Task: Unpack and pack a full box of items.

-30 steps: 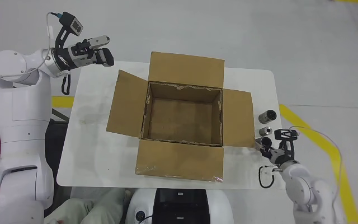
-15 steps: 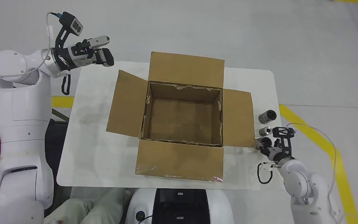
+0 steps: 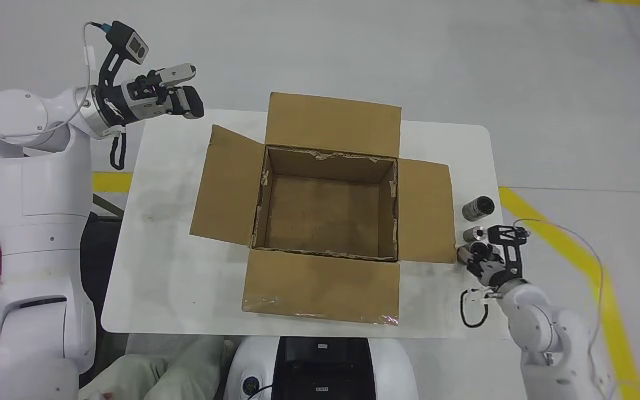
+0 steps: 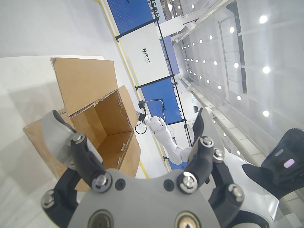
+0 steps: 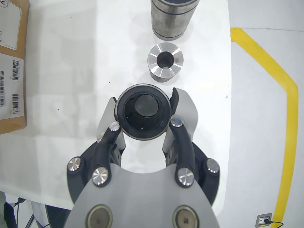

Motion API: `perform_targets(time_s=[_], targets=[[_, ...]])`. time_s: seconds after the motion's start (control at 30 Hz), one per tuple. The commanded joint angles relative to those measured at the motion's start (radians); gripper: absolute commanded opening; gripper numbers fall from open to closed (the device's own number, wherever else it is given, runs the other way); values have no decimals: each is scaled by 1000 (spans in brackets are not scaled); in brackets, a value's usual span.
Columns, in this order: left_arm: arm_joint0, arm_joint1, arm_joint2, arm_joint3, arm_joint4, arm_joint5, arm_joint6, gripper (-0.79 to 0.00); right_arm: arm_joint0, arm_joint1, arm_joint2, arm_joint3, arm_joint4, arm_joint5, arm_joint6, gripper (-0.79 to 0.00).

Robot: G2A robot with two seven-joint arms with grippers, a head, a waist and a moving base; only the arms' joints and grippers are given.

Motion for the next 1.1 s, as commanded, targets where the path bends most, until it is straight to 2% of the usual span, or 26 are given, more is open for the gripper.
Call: perform_targets(time_s=[0.0,0.6,0.87,1.07], targets=[[0,0,0,0,0,0,0,0,-12,1,6,-23,2,-2,1,-785],[0,0,0,0,0,0,0,0,-168,-2,81,-313,36,72,-85,-785],[0,0,0,0,0,0,0,0,-163,-2,73,-413,-9,95,-87,-785],[0,0,0,0,0,0,0,0,-124,-2,18,-491,-59,101,-65,-785]])
